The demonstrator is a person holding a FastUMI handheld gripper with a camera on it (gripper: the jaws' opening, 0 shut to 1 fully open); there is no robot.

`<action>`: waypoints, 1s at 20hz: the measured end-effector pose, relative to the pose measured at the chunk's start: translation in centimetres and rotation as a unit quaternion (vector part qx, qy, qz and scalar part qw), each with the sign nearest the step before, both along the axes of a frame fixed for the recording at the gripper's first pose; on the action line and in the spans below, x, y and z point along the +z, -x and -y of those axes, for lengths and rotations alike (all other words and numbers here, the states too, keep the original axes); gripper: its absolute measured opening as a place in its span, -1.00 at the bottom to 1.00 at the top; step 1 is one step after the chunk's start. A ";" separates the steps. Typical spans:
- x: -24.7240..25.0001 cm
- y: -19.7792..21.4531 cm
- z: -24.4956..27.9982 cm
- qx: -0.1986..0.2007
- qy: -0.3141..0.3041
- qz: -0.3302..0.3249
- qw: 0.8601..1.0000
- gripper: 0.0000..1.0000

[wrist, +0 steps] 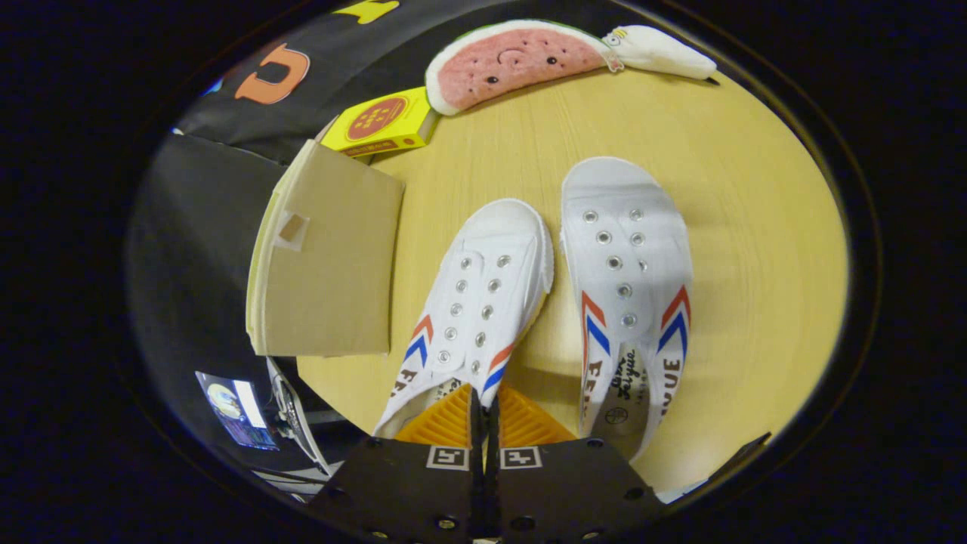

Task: Open the storage box then place both shoes into the box .Put the left shoe in first, then the right shoe, with the right side of both shoes facing outward in a uniform manner.

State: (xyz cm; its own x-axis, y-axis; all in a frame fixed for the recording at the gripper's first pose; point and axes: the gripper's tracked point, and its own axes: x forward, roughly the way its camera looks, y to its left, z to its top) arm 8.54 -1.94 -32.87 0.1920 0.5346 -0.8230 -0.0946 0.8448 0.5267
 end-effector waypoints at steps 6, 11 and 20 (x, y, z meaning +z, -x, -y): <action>10.6 -0.1 -2.2 0.003 -0.027 0.078 0.997 -1.00; 17.7 -1.3 -8.5 0.025 -0.038 0.122 0.992 -1.00; 15.1 -4.5 -24.0 0.023 0.011 0.108 0.994 -1.00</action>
